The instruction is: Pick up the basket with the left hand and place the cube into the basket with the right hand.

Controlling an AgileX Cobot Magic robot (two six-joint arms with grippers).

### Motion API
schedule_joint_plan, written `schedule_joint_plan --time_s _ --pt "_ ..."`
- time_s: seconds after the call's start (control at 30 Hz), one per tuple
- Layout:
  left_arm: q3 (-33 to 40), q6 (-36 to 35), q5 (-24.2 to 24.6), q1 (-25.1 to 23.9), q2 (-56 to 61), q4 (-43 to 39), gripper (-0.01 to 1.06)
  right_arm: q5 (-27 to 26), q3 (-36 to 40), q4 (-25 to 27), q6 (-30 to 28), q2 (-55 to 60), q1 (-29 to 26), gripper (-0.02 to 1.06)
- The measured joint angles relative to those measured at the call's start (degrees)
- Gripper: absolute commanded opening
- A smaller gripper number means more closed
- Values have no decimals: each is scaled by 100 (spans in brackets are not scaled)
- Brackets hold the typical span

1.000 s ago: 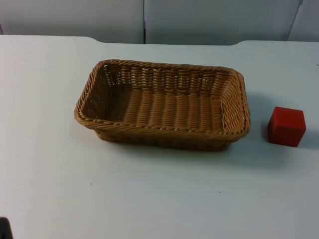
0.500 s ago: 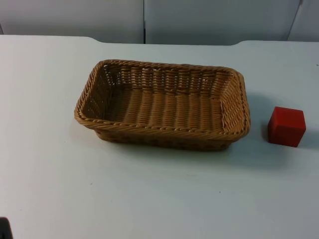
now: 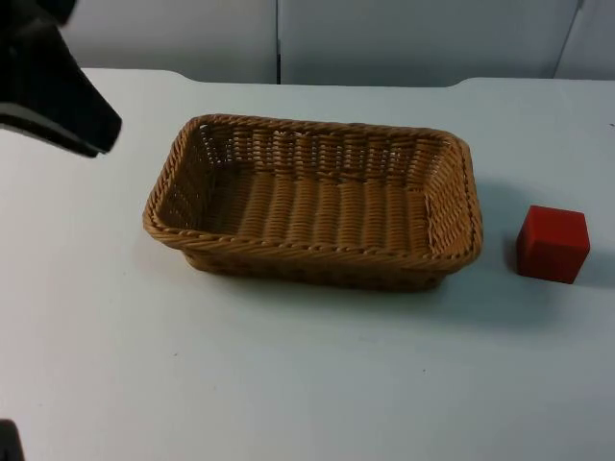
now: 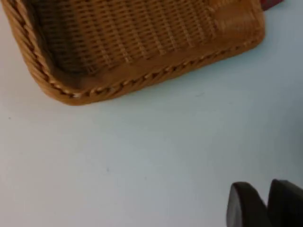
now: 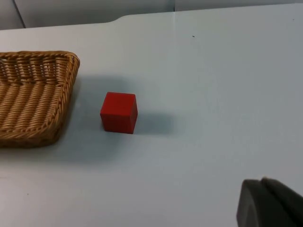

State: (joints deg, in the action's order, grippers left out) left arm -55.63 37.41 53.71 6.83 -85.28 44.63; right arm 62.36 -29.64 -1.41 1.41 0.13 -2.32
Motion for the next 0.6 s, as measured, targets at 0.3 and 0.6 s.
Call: schedule_joint_plan --time_s 0.3,0.6 --pt "-188 135 -1424 0 -1315 -11 76 0 0 0 0 0 0 0" --pt "-830 285 -1985 0 -2081 -131 76 0 0 0 0 0 0 0"
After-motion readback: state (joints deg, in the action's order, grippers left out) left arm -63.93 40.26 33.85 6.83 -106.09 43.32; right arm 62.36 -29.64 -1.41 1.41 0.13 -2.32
